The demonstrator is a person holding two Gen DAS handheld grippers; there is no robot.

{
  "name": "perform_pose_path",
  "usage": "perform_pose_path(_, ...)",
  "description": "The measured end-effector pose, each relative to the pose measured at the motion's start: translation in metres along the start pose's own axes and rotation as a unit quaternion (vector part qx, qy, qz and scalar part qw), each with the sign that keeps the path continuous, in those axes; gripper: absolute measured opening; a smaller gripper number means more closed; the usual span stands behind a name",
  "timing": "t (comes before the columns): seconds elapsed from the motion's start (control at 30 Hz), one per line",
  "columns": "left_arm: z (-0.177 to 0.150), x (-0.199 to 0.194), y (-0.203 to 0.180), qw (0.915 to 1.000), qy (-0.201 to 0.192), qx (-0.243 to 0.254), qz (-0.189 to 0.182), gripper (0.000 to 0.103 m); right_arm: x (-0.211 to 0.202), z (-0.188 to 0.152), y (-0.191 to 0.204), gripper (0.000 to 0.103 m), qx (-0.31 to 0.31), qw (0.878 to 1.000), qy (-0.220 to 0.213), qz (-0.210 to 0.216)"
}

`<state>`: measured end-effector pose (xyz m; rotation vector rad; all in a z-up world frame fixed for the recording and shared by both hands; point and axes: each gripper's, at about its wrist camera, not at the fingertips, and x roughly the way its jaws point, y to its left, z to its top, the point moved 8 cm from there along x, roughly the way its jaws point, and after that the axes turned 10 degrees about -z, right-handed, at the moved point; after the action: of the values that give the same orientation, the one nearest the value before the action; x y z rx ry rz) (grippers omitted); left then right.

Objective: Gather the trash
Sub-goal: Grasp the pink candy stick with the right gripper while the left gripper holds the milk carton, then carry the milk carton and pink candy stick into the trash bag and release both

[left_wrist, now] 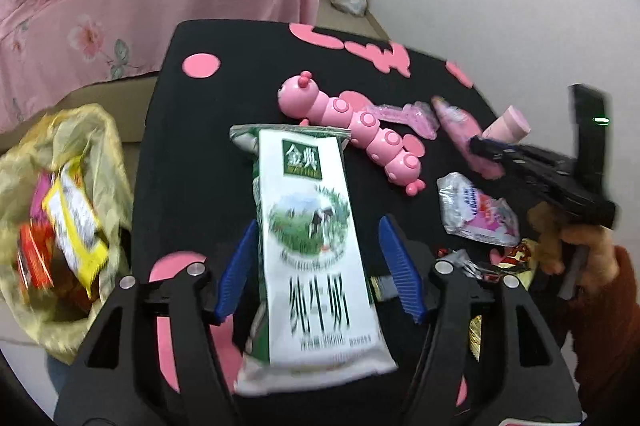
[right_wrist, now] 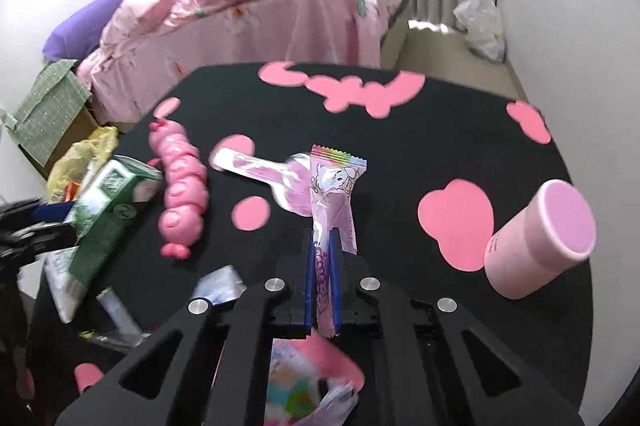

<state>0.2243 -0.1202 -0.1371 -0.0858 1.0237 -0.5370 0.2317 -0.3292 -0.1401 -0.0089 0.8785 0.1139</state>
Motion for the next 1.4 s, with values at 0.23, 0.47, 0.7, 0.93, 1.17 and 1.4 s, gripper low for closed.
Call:
perform_pose_path(0.23, 0.026, 0.034, 0.012, 0.9982, 0.049, 0.002, 0.033, 0.059, -0.042, -0.007, 0.005, 0.008, -0.008, 0.999, -0.045, -0.008)
perform_pose_path(0.47, 0.029, 0.016, 0.015, 0.9992, 0.021, -0.034, 0.002, 0.057, -0.073, -0.018, 0.011, 0.008, -0.004, 0.997, -0.075, -0.005)
perform_pose_path(0.7, 0.026, -0.065, -0.023, 0.9932, -0.113, 0.018, -0.023, 0.053, -0.106, -0.010, 0.034, 0.008, -0.018, 0.993, -0.116, 0.001)
perform_pose_path(0.93, 0.025, -0.116, -0.035, 0.9824, -0.178, 0.056, -0.013, 0.052, -0.137, 0.010, 0.075, 0.008, -0.061, 0.985, -0.159, -0.005)
perform_pose_path(1.17, 0.022, -0.154, -0.015, 0.9748, -0.219, 0.039, -0.021, 0.052, -0.151, 0.020, 0.108, 0.008, -0.093, 0.981, -0.172, -0.004)
perform_pose_path(1.4, 0.014, -0.189, 0.011, 0.9666, -0.254, 0.029, 0.011, 0.052, -0.153, 0.028, 0.144, 0.008, -0.117, 0.978, -0.172, 0.008)
